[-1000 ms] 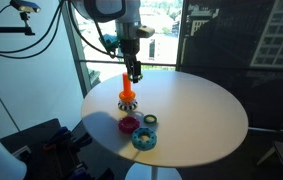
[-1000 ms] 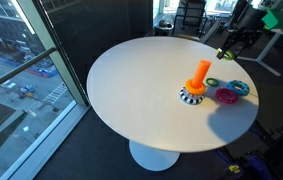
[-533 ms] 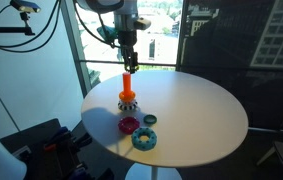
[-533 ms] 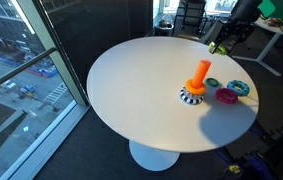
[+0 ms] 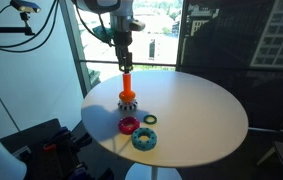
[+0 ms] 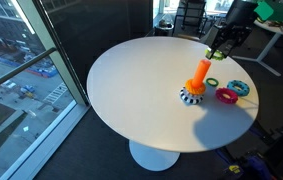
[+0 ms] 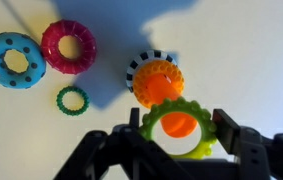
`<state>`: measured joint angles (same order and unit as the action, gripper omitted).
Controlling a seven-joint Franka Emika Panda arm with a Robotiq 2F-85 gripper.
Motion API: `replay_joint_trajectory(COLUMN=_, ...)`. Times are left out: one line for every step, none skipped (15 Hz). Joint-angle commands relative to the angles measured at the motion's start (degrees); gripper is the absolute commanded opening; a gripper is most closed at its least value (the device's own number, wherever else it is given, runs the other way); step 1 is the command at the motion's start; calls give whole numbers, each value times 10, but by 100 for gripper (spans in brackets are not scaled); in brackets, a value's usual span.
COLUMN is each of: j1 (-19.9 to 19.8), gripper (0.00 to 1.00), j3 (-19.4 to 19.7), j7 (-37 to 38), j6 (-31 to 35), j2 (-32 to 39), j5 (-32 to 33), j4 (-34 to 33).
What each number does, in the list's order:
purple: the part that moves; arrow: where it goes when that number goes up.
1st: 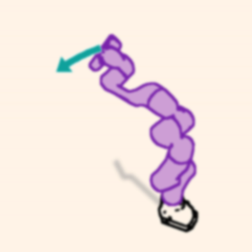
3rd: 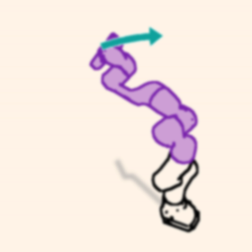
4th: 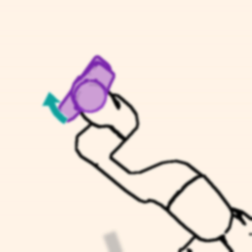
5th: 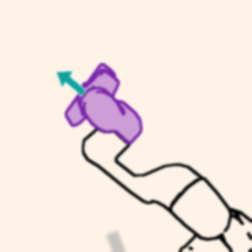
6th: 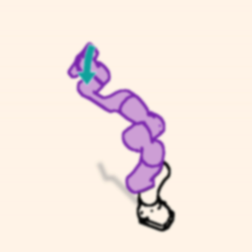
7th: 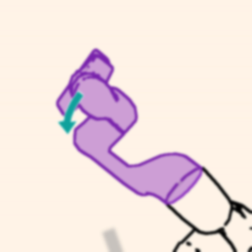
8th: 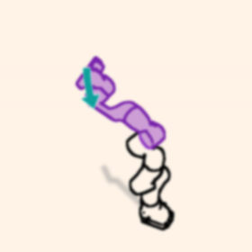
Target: Put the yellow ring through the pole
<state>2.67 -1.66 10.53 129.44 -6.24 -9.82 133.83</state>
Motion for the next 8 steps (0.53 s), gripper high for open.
replay_joint_trajectory(j1=-1, gripper=48, j3=-3, j7=-6, j6=-22, j2=10, j5=-3, j4=-14)
replay_joint_trajectory(j1=-1, gripper=48, j3=-3, j7=-6, j6=-21, j2=13, j5=-1, j4=-15)
replay_joint_trajectory(j1=-1, gripper=48, j3=-4, j7=-6, j6=-19, j2=15, j5=-1, j4=-16)
replay_joint_trajectory(j1=-1, gripper=48, j3=-4, j7=-6, j6=-19, j2=18, j5=-2, j4=-18)
replay_joint_trajectory(j1=0, gripper=48, j3=-5, j7=-6, j6=-18, j2=21, j5=-1, j4=-19)
replay_joint_trajectory(j1=0, gripper=48, j3=-6, j7=-4, j6=-18, j2=23, j5=0, j4=-20)
replay_joint_trajectory(j1=1, gripper=48, j3=-6, j7=-4, j6=-18, j2=25, j5=0, j4=-21)
replay_joint_trajectory(j1=1, gripper=48, j3=-7, j7=-2, j6=-18, j2=28, j5=2, j4=-21)
